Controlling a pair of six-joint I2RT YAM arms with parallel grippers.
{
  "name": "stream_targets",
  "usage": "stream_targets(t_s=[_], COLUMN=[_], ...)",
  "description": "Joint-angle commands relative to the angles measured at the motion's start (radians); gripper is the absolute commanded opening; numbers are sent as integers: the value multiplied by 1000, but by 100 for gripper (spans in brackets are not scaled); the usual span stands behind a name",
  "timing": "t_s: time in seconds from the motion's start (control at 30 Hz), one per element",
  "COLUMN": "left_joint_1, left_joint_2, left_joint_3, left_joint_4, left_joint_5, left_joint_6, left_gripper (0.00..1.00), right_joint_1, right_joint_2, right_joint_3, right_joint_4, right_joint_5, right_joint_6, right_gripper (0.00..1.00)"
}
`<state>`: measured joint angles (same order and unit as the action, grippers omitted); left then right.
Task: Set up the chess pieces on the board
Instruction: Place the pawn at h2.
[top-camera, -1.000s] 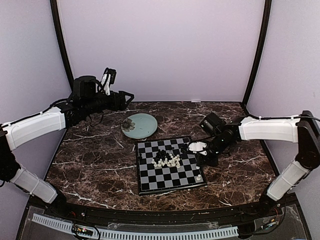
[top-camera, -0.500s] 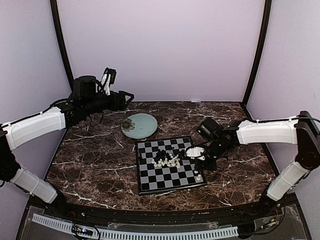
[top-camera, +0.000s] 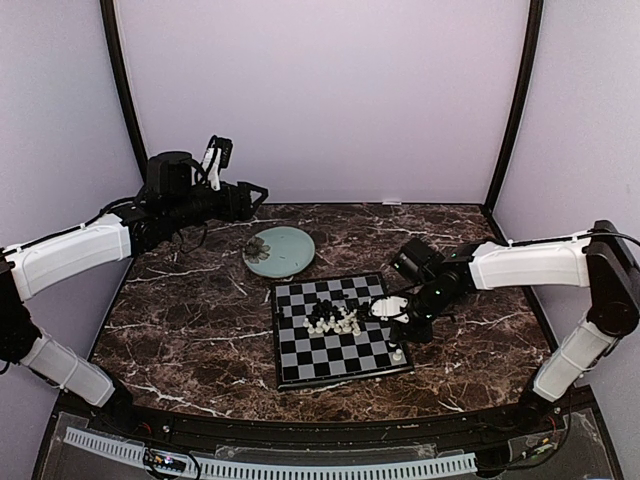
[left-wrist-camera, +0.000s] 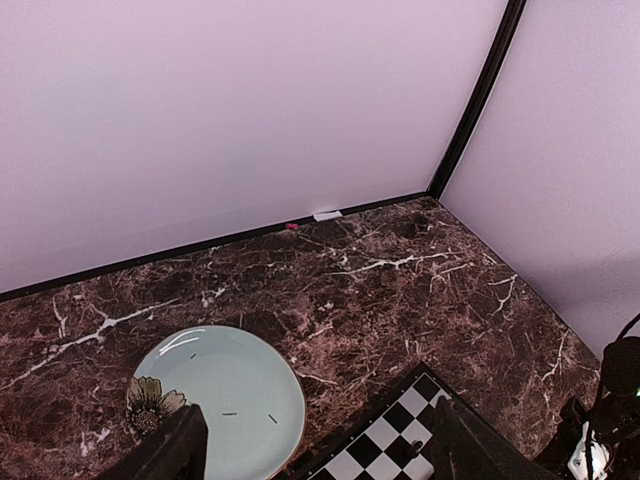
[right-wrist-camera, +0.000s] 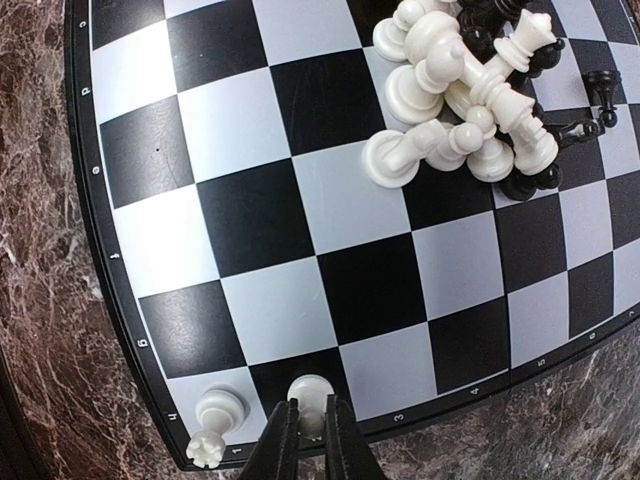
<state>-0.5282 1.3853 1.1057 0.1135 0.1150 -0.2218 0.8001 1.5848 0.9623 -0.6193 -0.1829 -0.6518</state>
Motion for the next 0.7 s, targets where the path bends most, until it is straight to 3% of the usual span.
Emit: stream_targets(t_s=[0.0, 0.33, 0.67], left_joint_1=[-1, -1, -1], left_joint_2=[-34, -34, -40], left_joint_3=[6, 5, 5], left_joint_4=[-2, -2, -2], left_joint_5=[-3, 0, -2], left_joint_6=[3, 2, 3], left_gripper=[79, 79, 79], right_joint_1=[11, 10, -40], right_joint_2=[3, -37, 49], right_joint_3=[-8, 60, 255], right_joint_4=[15, -60, -71], right_joint_5=[-1, -23, -81], right_joint_6=[-2, 2, 6], right_gripper=[13, 26, 24])
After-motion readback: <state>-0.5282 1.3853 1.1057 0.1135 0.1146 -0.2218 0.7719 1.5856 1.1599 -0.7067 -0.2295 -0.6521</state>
